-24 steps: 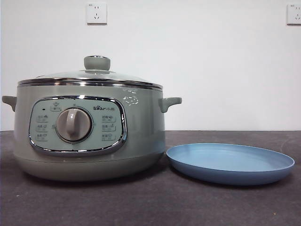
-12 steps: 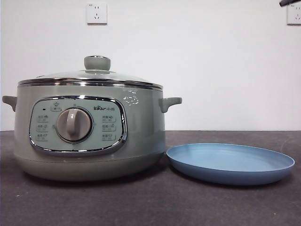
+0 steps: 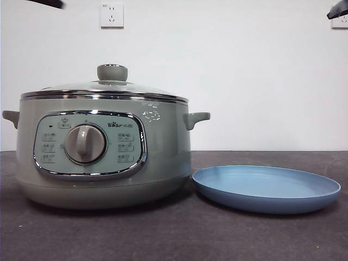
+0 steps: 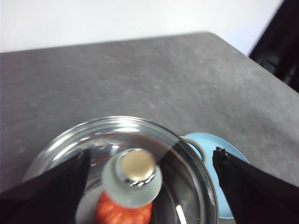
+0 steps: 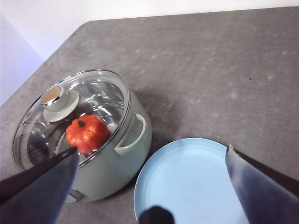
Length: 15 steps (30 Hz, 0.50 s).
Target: Take the pumpkin out from the steamer,put the pumpkin in the blue plate,close the lid
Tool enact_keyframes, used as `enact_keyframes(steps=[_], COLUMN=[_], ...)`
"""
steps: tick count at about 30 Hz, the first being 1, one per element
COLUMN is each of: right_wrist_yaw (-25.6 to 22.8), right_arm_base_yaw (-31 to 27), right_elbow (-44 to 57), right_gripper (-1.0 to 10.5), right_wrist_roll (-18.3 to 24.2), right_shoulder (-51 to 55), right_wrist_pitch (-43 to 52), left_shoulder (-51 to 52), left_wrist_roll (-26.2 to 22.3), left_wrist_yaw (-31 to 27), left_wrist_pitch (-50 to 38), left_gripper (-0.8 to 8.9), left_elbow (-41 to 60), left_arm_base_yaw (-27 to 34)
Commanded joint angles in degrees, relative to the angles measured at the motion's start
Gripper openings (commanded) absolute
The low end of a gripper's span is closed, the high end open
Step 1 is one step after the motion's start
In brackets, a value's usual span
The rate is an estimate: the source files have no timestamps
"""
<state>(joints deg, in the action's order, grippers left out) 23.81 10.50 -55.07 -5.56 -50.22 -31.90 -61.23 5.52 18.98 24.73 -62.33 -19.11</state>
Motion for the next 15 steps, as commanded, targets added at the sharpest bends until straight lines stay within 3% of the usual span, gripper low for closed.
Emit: enact_keyframes(steps=[1,7,15], right_wrist_yaw=[-0.1,-0.1,-0.1], right_arm_base_yaw=[0.1,0.1,0.1], right_elbow=[-0.1,-0.1,-0.1], right_gripper=[5.4,5.4,5.4], right_wrist_roll=[-0.1,-0.1,-0.1], right_shoulder=[0.0,0.0,0.0], right_wrist_pitch=[-0.3,-0.6,-0.9], left_shoulder=[-4.8,-12.8,-18.5], left_wrist_roll=[-1.7,-3.7,-5.7], left_wrist_yaw=[-1.6,-8.5,-10.6], left_wrist_pitch=[-0.2,-0.4,-0.5], left_gripper=[4.41,4.4,4.4], left_elbow=[-1.4,-2.6,-2.6], left_arm_base_yaw=[-2.2,-6.3,-8.3])
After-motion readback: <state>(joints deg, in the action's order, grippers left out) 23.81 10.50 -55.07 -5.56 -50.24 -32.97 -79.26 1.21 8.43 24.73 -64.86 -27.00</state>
